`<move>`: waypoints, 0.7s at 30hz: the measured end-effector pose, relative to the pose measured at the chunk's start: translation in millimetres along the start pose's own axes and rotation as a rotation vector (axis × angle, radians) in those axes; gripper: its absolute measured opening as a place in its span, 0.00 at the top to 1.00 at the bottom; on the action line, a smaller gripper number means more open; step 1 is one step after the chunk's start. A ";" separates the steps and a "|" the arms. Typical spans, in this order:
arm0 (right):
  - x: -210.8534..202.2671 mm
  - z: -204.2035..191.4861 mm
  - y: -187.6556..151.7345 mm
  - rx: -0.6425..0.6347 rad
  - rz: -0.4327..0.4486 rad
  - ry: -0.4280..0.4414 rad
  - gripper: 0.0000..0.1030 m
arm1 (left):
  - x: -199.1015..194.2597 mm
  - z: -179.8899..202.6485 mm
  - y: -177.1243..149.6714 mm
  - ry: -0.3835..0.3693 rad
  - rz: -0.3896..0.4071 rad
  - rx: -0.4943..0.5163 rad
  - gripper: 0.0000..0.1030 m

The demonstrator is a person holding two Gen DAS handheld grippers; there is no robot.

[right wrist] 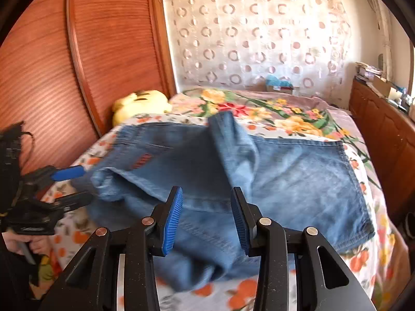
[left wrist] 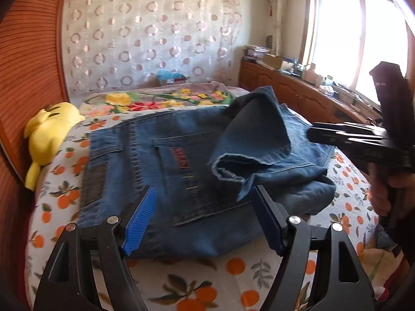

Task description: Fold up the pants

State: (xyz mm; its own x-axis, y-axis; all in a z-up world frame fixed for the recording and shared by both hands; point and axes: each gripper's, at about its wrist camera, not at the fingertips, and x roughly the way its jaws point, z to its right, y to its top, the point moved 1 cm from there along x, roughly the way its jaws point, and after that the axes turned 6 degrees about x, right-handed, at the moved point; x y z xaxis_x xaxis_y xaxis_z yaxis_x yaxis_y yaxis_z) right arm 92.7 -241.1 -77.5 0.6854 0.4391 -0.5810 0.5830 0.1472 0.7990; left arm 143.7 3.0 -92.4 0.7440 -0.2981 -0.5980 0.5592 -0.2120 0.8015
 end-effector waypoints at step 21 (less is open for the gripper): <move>49.2 -52.5 69.3 -0.089 -0.050 0.059 0.97 | -24.5 -5.7 6.5 -0.112 0.052 -0.042 0.89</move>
State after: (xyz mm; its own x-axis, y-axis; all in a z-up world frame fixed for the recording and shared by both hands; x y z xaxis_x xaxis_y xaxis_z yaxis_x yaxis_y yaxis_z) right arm 144.0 -162.8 -42.5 0.6276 0.4804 -0.6126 0.5732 0.2474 0.7812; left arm 131.2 14.2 -72.5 0.7281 -0.4105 -0.5490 0.5374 -0.1553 0.8289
